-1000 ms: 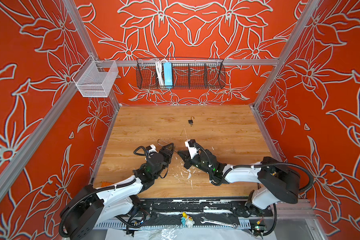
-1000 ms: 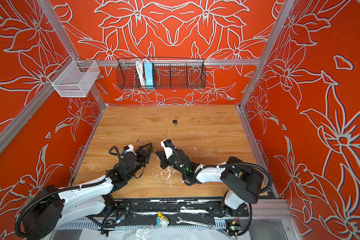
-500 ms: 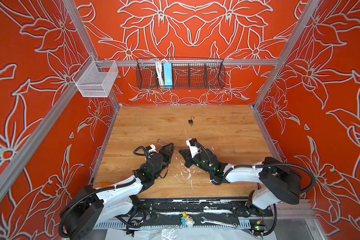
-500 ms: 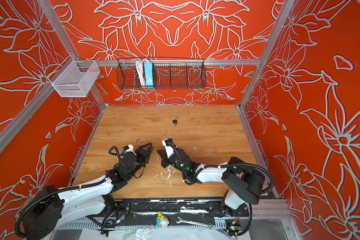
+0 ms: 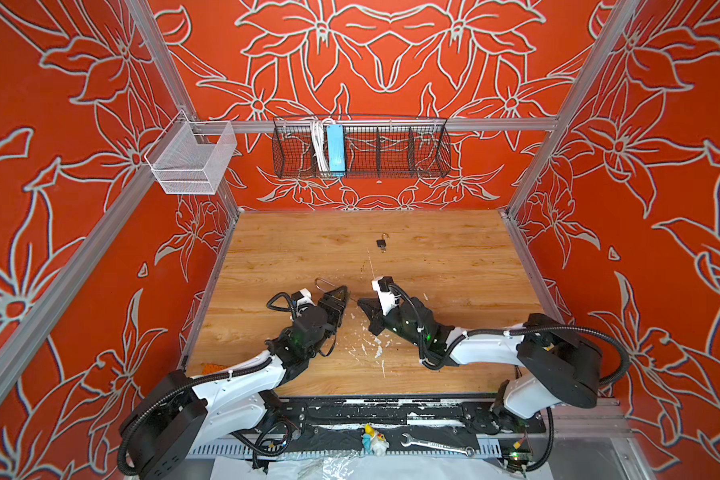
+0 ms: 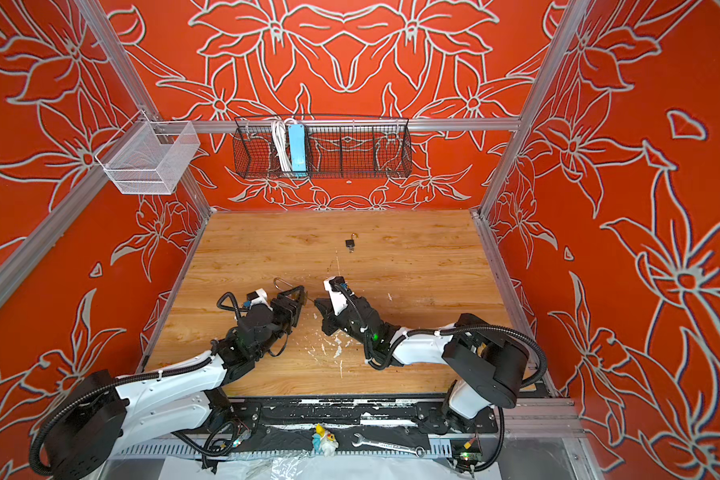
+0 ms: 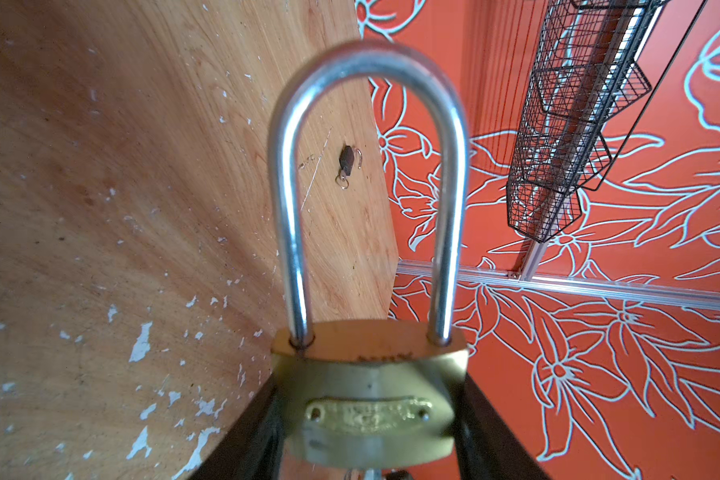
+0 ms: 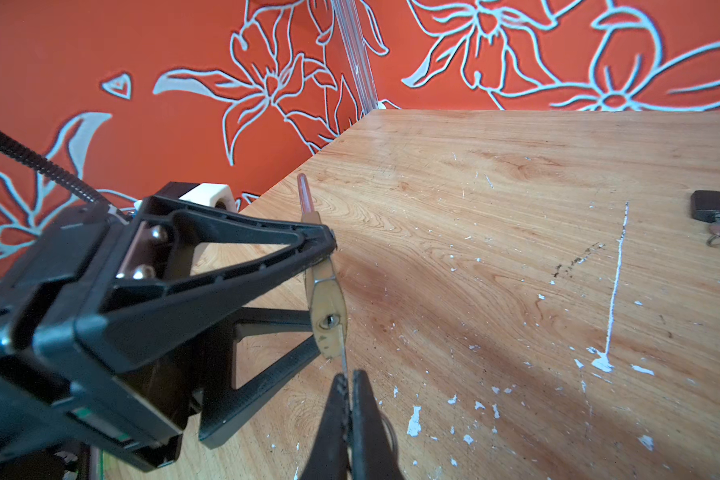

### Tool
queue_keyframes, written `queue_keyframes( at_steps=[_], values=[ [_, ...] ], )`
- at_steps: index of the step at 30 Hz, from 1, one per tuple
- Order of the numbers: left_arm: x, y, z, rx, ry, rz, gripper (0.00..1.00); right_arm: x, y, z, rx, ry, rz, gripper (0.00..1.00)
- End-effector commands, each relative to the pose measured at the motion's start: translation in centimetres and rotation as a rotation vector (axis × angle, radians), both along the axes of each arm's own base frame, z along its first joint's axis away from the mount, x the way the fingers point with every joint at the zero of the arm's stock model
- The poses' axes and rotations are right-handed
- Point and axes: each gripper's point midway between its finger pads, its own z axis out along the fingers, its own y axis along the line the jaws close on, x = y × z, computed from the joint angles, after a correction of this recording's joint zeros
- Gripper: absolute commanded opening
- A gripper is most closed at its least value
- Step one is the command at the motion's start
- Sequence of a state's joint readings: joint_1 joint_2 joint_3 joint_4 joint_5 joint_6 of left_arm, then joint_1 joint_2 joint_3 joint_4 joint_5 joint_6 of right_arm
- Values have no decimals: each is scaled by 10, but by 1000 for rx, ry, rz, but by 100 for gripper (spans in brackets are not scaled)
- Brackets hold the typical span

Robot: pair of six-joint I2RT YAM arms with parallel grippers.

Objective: Unlock with the key

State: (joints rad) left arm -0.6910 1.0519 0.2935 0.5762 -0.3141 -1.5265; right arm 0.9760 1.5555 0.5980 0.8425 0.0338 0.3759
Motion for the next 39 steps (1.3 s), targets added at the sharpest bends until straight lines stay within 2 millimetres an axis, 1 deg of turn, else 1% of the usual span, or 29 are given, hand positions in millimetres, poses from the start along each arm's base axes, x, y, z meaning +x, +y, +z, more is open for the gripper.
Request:
queue_keyframes(
  at_steps=[1,10,17,24,27,31,34,36,39],
  values=[
    [7,-4,30,-64,-81,5,0,7,5,14,42,-13,-14,0],
    [8,-6,24,-57,-68,3,0,8,7,14,49,0,-8,0],
    [8,-9,23,-69,-62,-8,0,9,10,11,63,17,-2,0],
    [9,-8,22,-65,-62,0,0,7,14,10,81,38,14,0],
    [9,-9,22,-66,-60,-5,0,9,11,10,85,35,-6,0],
    [9,-12,20,-74,-47,-18,0,16,-7,14,110,14,-96,0],
    [9,-13,17,-92,-38,-16,0,18,-14,15,140,25,-133,0],
    [9,-13,17,-103,-38,-16,0,19,-12,13,149,42,-139,0],
    [8,-13,17,-106,-40,-16,0,17,-2,13,179,50,-116,0]
  ],
)
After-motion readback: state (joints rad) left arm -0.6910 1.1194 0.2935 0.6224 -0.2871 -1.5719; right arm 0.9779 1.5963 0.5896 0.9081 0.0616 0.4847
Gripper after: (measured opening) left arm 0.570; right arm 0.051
